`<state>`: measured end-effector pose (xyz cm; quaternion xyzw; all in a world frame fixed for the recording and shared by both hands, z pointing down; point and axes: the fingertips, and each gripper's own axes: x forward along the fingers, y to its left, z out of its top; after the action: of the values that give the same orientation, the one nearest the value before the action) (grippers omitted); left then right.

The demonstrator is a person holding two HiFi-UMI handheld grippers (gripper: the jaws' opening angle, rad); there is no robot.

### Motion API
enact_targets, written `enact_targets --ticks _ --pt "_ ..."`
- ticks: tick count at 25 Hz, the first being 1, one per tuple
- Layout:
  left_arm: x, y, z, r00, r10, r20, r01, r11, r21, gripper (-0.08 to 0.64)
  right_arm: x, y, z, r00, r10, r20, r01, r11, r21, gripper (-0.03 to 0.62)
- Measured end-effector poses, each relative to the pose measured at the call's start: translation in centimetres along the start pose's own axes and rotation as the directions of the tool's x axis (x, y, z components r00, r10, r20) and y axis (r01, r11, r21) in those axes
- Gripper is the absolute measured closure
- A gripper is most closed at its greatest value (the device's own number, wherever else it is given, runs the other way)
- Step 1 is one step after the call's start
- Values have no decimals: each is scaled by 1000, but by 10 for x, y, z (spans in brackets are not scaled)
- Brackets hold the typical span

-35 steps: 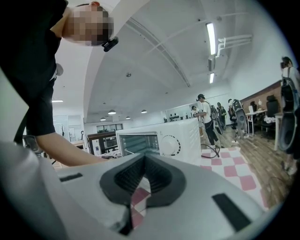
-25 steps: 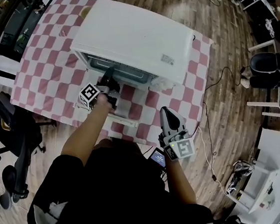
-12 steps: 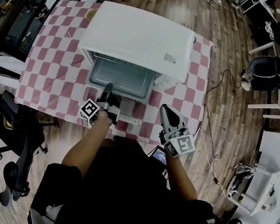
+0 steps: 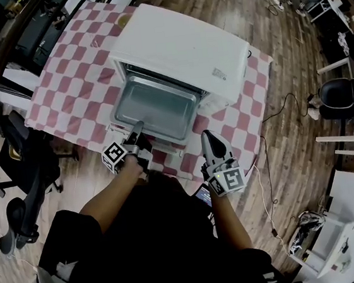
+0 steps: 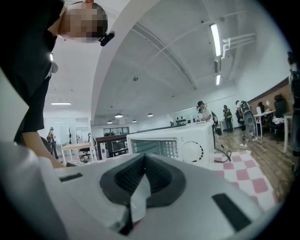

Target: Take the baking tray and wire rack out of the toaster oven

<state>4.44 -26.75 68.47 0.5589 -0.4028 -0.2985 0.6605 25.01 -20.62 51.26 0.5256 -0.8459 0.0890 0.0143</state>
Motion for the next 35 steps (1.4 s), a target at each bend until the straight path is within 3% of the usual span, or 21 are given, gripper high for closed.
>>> enact_targets --ticks 15,19,35 --pt "-90 -7 10 1000 -7 10 8 999 -51 492 9 32 -7 997 76 -19 -77 997 -7 589" --pt "-116 -17 35 998 -47 53 51 995 -86 492 24 50 -6 991 129 -18 -129 992 -12 589" --pt "-196 -28 159 975 -41 220 51 998 -40 492 92 109 -15 940 340 -22 -340 940 5 589"
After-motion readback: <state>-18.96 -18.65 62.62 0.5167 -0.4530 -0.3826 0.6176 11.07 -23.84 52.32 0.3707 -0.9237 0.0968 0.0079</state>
